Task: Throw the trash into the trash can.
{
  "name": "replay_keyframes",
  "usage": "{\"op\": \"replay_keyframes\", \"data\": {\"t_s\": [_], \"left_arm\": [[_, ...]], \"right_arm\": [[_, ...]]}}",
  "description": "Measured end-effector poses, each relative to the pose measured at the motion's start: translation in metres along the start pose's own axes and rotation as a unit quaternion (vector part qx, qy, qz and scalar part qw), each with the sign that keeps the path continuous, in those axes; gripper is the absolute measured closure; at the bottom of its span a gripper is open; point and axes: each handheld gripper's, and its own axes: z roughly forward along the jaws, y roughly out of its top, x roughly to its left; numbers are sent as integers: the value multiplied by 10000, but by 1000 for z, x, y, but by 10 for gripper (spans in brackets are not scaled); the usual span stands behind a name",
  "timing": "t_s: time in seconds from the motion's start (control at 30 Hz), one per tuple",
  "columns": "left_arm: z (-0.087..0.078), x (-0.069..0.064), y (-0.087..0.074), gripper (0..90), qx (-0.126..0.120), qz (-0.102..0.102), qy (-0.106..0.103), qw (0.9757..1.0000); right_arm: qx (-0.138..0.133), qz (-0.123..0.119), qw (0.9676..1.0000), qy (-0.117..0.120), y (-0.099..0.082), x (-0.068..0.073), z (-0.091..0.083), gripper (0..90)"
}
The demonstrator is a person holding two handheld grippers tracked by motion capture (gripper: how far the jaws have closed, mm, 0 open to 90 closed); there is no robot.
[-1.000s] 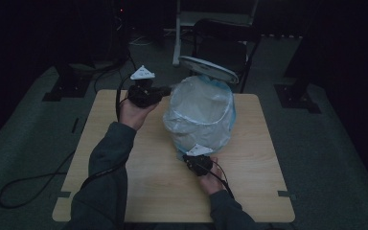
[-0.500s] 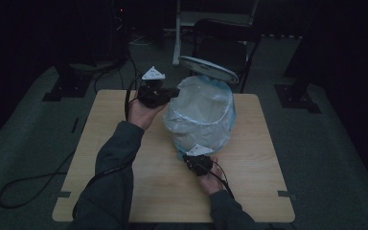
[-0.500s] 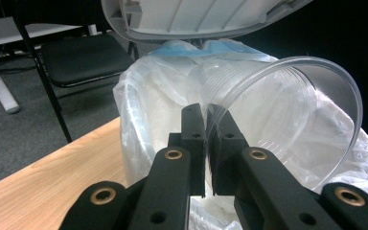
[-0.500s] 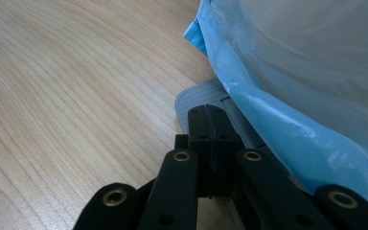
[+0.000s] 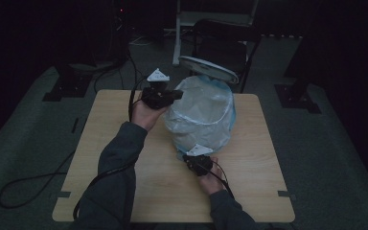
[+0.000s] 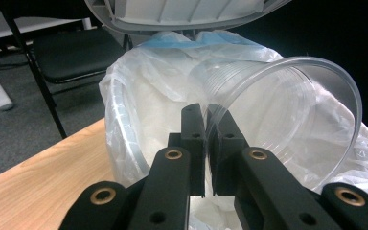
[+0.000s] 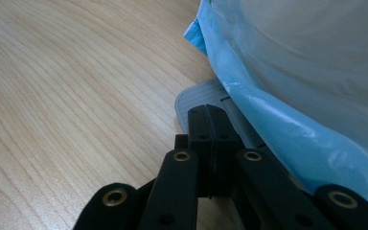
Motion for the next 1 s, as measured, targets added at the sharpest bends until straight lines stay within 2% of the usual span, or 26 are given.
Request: {"op": "replay_keyframes", "data": {"t_s": [0.57,0.67,0.73,1.0], "left_arm": [[4,-1,1,865,-1,-27,-98,9999],[4,0,1,750,-70,-69,-167,9998],[2,1,1,718,-122,-98,-168,9997],[-9,4,2,691,-242,-140,-139,9995]], "right_arm": [[-6,3,10000,-4,0,0,0,900],[-11,2,10000,-5,0,0,0,900],[-10,3,10000,-4,0,0,0,900],[-16,2,10000,0,0,0,0,900]]}}
